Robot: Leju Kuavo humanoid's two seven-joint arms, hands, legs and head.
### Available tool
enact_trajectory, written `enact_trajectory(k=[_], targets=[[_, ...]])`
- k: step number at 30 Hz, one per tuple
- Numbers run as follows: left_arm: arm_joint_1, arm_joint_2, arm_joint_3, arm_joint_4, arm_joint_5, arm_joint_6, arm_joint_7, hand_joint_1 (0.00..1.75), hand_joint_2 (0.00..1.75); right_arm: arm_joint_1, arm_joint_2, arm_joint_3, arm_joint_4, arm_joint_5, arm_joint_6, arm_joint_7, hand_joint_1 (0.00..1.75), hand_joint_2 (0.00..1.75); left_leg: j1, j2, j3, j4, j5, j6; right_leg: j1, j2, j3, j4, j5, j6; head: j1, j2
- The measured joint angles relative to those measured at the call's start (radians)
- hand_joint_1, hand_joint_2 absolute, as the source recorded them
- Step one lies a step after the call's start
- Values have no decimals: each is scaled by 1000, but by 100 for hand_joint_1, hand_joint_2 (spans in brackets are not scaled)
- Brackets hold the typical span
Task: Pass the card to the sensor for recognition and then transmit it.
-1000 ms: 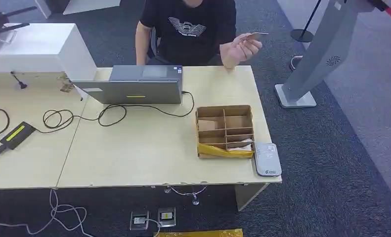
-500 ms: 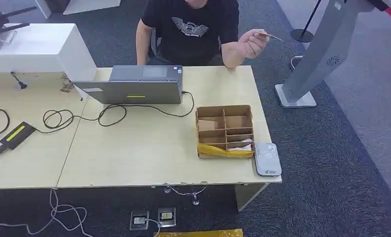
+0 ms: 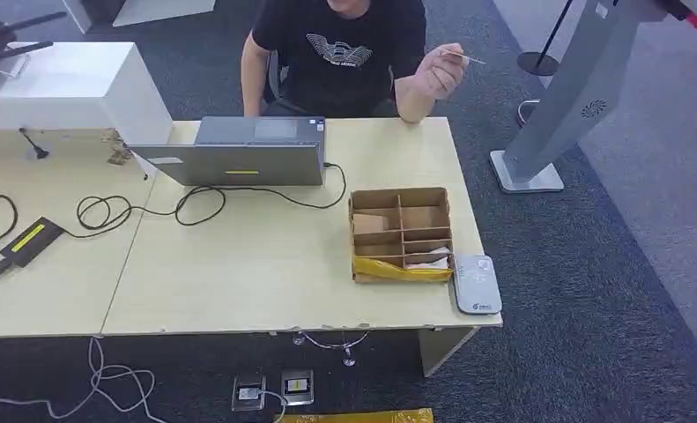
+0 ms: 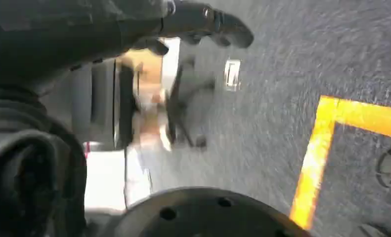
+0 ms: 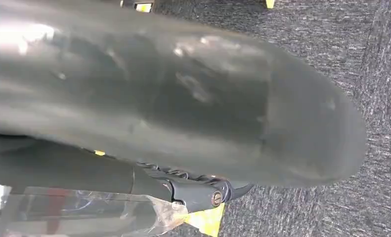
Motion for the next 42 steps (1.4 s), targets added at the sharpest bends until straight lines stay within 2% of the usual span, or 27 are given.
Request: enact_trajectory(k=[2,3,6,10,17,21,23,25,28,32,34,35,40,42], targets=[[2,18,-83,0,-184,-163,-56,0,0,-1,0,5,0,0,0,0,0,0,0,0,0,0,0,0,0,0,0,0,0,0,0,0],[3,27,-126,0,-222,-187,-57,0,0,-2,0,10,0,0,-2,0,0,0,0,0,0,0,0,0,0,0,0,0,0,0,0,0],[0,33,-168,0,-137,-119,-37,0,0,-4,0,15,0,0,-5,0,0,0,0,0,0,0,0,0,0,0,0,0,0,0,0,0],[2,43,-248,0,-185,-168,-44,0,0,-4,0,24,0,-3,-5,0,0,0,0,0,0,0,0,0,0,0,0,0,0,0,0,0],[2,54,-313,0,-193,-175,-60,0,0,-4,0,25,0,-4,-10,0,0,0,0,0,0,0,0,0,0,0,0,0,0,0,0,0],[3,56,-318,0,-93,-88,-33,0,0,-4,0,25,0,-8,-10,0,0,0,0,0,0,0,0,0,0,0,0,0,0,0,0,0],[5,53,-315,0,-4,0,-6,0,0,-4,0,26,0,-10,-10,0,0,0,0,0,0,0,0,0,0,0,0,0,0,0,0,0],[6,46,-295,0,88,89,6,0,0,-4,0,26,0,-10,-10,0,0,0,0,0,0,0,0,0,0,0,0,0,0,0,0,0],[8,35,-255,0,237,177,-5,0,0,-4,0,27,0,-10,-13,0,0,0,0,0,0,0,0,0,0,0,0,0,0,0,0,0],[7,23,-148,0,517,266,-95,0,0,-4,0,35,0,-15,-13,0,0,0,0,0,0,0,0,0,0,0,0,0,0,0,0,0],[5,19,-90,0,604,297,-143,0,0,-4,0,40,0,-17,-12,1,0,0,0,0,0,0,0,0,0,0,0,0,0,0,0,0],[3,18,-78,0,614,303,-149,0,0,-4,0,41,0,-17,-11,1,0,0,0,0,0,0,0,0,0,0,0,0,0,0,0,0],[-4,0,105,10,670,325,-172,0,0,-3,0,53,-3,-21,-1,2,0,0,0,0,0,0,0,0,0,0,0,0,0,0,0,0],[-4,-1,152,10,682,324,-173,0,0,-1,0,56,-5,-23,1,1,0,0,0,0,0,0,0,0,0,0,0,0,0,0,0,0]])
